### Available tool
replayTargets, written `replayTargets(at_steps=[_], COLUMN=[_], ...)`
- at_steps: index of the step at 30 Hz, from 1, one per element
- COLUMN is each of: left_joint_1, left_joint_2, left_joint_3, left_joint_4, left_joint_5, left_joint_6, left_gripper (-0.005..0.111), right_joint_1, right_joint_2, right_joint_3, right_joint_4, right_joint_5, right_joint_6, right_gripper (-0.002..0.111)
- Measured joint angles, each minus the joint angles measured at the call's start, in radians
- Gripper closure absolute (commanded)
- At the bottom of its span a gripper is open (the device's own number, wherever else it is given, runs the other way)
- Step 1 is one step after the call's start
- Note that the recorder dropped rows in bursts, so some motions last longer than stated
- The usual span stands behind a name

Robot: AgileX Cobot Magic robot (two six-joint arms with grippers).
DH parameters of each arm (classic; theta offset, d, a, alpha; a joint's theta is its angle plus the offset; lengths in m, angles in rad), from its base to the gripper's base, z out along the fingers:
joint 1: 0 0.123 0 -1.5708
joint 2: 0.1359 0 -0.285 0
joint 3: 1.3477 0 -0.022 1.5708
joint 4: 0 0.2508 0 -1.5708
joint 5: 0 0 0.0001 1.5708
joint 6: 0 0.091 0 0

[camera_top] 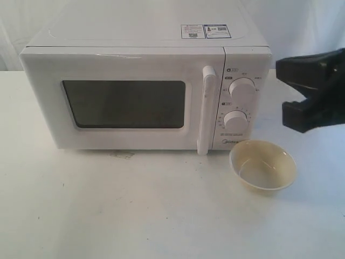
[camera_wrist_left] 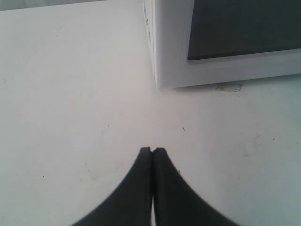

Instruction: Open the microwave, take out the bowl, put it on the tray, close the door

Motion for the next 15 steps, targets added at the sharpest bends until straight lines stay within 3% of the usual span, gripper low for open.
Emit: replayTargets(at_steps=[15], left_joint_1=[0.000], left_joint_2=[0.000], left_joint_3=[0.000], left_joint_4=[0.000], left_joint_5=[0.000], left_joint_6=[0.000], left_gripper=[0.107], right_joint_1=[-0.190], right_joint_2=[-0.366], right_joint_3=[0.288], right_joint_4=[0.000], right_joint_5=[-0.023], right_joint_6=[0.000], right_gripper=[0.108])
